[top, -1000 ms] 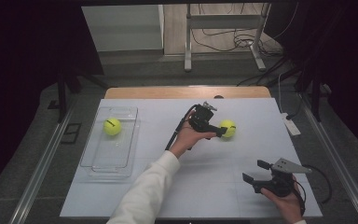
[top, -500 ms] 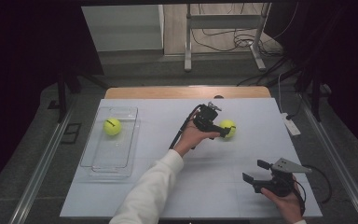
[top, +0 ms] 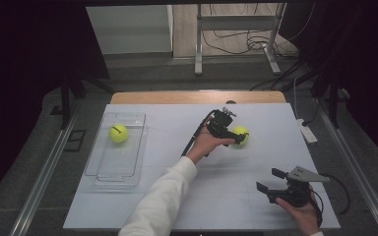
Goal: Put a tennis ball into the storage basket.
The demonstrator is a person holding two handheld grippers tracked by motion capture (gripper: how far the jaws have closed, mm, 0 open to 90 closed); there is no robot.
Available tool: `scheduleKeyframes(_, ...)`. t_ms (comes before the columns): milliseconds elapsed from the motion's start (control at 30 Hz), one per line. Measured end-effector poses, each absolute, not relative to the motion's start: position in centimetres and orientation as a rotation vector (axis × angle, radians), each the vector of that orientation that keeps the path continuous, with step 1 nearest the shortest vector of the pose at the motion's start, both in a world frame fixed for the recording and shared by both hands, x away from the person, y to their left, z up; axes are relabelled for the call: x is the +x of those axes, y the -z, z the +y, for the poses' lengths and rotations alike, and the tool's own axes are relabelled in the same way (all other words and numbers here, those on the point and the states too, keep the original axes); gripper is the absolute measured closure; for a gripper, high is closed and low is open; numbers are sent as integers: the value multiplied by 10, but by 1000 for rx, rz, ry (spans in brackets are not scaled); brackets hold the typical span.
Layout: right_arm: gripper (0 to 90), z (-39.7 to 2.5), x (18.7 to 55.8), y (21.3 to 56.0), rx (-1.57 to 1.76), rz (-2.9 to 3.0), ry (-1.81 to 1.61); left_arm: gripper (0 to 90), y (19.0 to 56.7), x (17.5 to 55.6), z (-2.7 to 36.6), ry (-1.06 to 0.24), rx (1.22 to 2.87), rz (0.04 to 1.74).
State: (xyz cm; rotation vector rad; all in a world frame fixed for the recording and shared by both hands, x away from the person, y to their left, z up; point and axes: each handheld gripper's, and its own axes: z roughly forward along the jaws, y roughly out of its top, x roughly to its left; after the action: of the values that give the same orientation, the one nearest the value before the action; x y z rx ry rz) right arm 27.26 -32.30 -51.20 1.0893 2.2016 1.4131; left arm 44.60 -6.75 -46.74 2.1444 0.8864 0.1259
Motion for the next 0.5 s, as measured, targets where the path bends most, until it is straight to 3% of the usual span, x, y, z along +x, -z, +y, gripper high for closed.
scheduleKeyframes(500, 133, -324, 273, 512, 1090, 2199, -1421, 121, 476, 455, -80, -120, 2168, 895)
